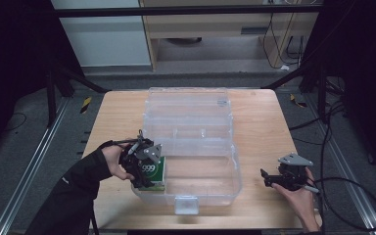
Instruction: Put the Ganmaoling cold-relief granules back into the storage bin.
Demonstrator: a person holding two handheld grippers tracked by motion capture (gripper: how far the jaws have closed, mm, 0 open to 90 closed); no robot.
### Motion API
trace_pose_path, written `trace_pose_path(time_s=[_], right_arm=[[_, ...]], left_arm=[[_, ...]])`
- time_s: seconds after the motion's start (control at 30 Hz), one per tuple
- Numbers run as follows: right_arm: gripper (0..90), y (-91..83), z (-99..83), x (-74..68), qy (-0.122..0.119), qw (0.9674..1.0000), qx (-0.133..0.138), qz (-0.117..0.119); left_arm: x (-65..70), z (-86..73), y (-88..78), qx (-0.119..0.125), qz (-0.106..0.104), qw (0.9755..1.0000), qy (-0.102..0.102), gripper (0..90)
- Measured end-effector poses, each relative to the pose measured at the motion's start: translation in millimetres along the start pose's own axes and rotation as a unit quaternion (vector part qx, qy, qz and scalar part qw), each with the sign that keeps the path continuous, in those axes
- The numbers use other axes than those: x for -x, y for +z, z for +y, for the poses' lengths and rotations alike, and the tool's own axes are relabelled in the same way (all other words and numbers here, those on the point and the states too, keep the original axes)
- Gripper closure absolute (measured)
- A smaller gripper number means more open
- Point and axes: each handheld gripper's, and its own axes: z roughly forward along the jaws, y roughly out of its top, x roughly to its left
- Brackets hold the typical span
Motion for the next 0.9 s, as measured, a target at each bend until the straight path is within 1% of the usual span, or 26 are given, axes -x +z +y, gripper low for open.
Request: trace_pose_path(time_s=[0.4, 0.63, 0.67, 0.77, 0.83, 0.9], right_arm=[[2.8, 0.6, -0.2, -0.4, -0.003, 1.0, 0.001, 0.0], [2.7, 0.8, -0.1, -0.8, -0.001, 1.0, 0.0, 0.001], [2.7, 0.8, -0.1, -0.9, -0.001, 1.0, 0.0, 0.002], [2.6, 0.8, -0.1, -0.9, -0.001, 1.0, -0.001, 0.002], [2.6, 0.9, -0.1, -0.9, -0.001, 1.0, -0.001, 0.002], [2.6, 1.0, -0.2, -0.7, -0.002, 1.0, -0.002, 0.002]], left_arm=[[0.0, -3.5, 15.3, -0.004, -0.007, 1.0, -0.004, 14.7], [-0.9, -3.9, 18.4, -0.009, -0.009, 0.9999, -0.01, 13.6], [-1.1, -3.8, 18.3, -0.012, -0.008, 0.9999, -0.007, 13.5], [-1.2, -3.8, 18.5, -0.014, -0.006, 0.9998, -0.009, 13.1], [-1.8, -4.0, 17.4, -0.012, -0.005, 0.9999, -0.01, 13.7], [-1.6, -4.5, 14.0, -0.001, -0.002, 0.9999, -0.015, 14.3]])
